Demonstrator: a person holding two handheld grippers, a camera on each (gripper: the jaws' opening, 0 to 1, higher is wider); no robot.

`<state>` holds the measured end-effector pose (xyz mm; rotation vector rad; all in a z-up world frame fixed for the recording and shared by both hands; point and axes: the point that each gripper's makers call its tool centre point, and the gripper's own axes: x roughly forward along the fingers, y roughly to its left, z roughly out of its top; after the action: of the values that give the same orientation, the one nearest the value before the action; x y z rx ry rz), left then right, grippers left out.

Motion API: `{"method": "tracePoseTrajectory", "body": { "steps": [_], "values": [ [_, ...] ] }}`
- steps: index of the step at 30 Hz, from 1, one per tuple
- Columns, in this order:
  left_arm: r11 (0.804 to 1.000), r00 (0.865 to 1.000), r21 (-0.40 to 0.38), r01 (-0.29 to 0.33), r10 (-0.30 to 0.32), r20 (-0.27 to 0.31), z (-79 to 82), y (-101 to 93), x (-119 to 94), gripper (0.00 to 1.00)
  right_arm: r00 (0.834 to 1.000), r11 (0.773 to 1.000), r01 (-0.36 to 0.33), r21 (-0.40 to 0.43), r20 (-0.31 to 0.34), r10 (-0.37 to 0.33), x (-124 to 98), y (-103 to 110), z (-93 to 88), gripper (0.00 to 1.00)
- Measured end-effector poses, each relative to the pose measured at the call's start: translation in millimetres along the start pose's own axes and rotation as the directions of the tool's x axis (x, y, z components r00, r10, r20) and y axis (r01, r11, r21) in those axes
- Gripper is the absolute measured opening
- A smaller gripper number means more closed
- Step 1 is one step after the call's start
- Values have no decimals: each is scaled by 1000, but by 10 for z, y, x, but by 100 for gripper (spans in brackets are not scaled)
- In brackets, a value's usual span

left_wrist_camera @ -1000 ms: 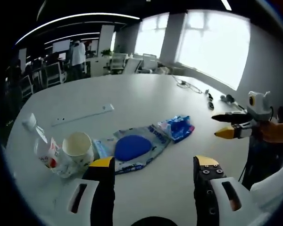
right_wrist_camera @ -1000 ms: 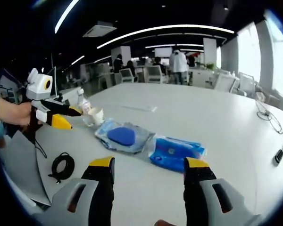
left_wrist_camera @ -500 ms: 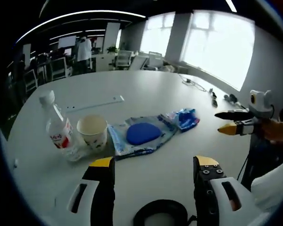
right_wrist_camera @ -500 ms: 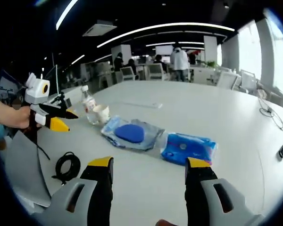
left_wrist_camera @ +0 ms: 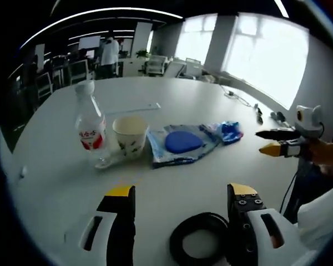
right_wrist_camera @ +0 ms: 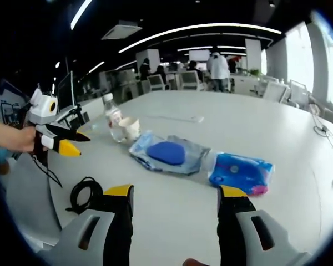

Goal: Arrange the tabletop items into an orderly group along one side of the table until the central work area is clear of visible clutter.

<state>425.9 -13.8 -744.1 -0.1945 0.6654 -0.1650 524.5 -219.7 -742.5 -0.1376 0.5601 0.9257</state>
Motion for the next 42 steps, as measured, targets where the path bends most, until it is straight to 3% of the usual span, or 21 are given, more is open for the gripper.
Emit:
{"method": "tracePoseTrajectory", "body": {
  "steps": [13, 26, 33, 42],
  "values": [
    [999, 999, -31, -20, 19, -33, -290, 99, -110, 63, 998, 999, -53, -13, -30, 52, 142, 306, -79, 58],
    [998, 998, -57, -35, 31, -55, -451, 194, -180, 62, 994, 995, -101, -26, -53, 100, 310, 564, -101, 58],
    [998, 996, -61, -30, 24, -91, -602, 175, -147, 61, 986, 989, -148, -27, -79, 145, 415, 797, -174, 57],
    [998, 994, -58, -22, 16, -111, -674, 146, -130, 59, 972, 977, -210, -35, -114, 205, 529, 1088, -265, 56]
  ]
}}
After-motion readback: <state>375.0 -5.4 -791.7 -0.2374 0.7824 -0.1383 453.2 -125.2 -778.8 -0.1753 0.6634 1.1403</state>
